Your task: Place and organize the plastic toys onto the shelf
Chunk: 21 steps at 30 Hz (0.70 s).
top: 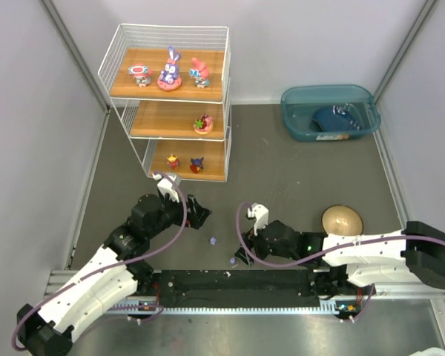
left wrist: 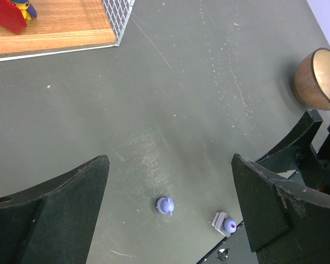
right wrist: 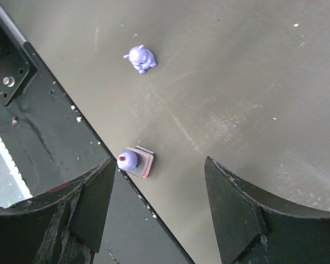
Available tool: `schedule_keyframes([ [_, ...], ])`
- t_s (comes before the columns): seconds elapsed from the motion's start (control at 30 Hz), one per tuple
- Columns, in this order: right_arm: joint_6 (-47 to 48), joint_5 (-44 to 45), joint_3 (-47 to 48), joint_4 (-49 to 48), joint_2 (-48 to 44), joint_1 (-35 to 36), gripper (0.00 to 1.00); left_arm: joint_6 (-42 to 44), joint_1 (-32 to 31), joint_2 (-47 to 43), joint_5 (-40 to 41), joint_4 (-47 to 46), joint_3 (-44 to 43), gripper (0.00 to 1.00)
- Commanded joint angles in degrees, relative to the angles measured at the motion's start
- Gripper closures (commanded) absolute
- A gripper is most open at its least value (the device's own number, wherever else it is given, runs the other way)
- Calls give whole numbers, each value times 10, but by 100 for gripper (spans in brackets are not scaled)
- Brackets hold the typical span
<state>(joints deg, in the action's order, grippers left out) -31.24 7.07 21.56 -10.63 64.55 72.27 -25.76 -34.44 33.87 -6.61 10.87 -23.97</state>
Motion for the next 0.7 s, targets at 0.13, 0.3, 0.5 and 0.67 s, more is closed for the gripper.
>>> schedule_keyframes([
  [0.13,-40,117,23,70,-45,7,33,-110,-102,-46,156,29,17,1],
  [0.3,-69,192,16,125,-99,7,33,-210,-256,-27,295,67,7,1],
  [0.5,-105,258,15,206,-176,2,33,-410,-481,145,512,176,-85,1],
  [0.67,-139,302,19,280,-267,-25,33,-601,-570,354,592,331,-231,1],
])
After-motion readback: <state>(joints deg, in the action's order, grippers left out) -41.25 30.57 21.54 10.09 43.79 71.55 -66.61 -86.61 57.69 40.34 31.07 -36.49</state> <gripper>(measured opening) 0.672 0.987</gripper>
